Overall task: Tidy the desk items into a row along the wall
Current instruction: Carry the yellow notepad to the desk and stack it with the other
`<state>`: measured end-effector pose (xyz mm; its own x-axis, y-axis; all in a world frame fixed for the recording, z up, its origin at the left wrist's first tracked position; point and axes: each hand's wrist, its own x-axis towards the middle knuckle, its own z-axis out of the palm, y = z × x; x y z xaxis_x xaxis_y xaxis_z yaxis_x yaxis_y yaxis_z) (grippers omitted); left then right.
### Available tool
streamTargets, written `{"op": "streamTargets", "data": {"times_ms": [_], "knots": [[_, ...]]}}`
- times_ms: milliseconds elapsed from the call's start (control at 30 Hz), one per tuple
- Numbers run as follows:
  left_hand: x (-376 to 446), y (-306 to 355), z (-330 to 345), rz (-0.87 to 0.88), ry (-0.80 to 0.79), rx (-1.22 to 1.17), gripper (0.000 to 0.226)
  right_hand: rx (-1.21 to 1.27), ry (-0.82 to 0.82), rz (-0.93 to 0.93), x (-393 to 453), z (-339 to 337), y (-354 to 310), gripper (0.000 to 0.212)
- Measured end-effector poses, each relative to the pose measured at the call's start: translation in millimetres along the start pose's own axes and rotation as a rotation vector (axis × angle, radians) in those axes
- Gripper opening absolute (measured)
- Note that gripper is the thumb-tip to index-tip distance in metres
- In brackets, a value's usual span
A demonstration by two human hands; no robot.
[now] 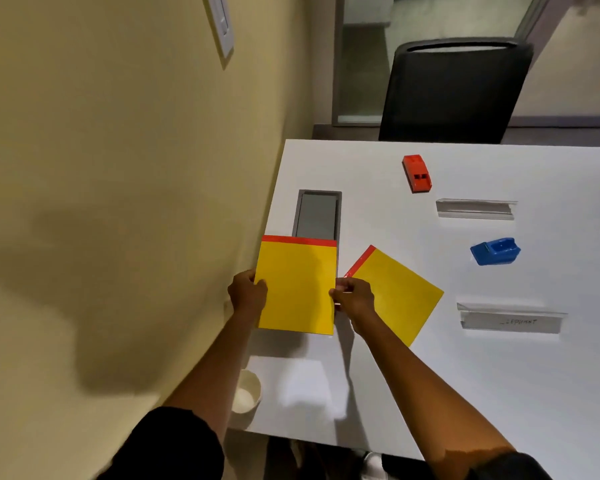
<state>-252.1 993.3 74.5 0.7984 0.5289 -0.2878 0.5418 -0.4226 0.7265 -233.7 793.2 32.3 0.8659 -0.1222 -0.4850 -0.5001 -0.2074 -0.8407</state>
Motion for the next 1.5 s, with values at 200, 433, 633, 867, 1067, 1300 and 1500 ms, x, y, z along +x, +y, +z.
{"op": "streamTargets", "data": {"times_ms": [200,433,633,867,1067,1300,1500], "knots": [[19.6,-20.3,23.7,-0.085,-0.022,0.015,0.023,-0.085,0.05,0.027,16.0,28.8,6.1,0.022],[19.3,-37.8,40.0,-0.138,-0.098,0.125,0.062,-0.22,0.037,0.041,22.3,47.3,22.9,0.014],[21.3,-53.4,41.9,-0.139,-0.153,0.17,0.059,-0.258,0.048,0.038,21.8,55.5,33.4,0.014],[28.7,-55.6,37.8,-0.152,-0.188,0.231,0.051,-0.255,0.085,0.065,17.8,66.8,44.2,0.014],[29.6,-56.9,39.1,-0.138,-0.205,0.25,0.056,-0.246,0.183,0.054,17.5,70.9,41.4,0.017],[30.5,-56.5,38.8,-0.14,-0.217,0.246,0.056,-0.266,0.183,0.044,17.3,72.5,45.1,0.02],[34.6,-58.7,39.3,-0.128,-0.222,0.258,0.057,-0.272,0.172,0.038,19.4,73.7,49.2,0.021]]}}
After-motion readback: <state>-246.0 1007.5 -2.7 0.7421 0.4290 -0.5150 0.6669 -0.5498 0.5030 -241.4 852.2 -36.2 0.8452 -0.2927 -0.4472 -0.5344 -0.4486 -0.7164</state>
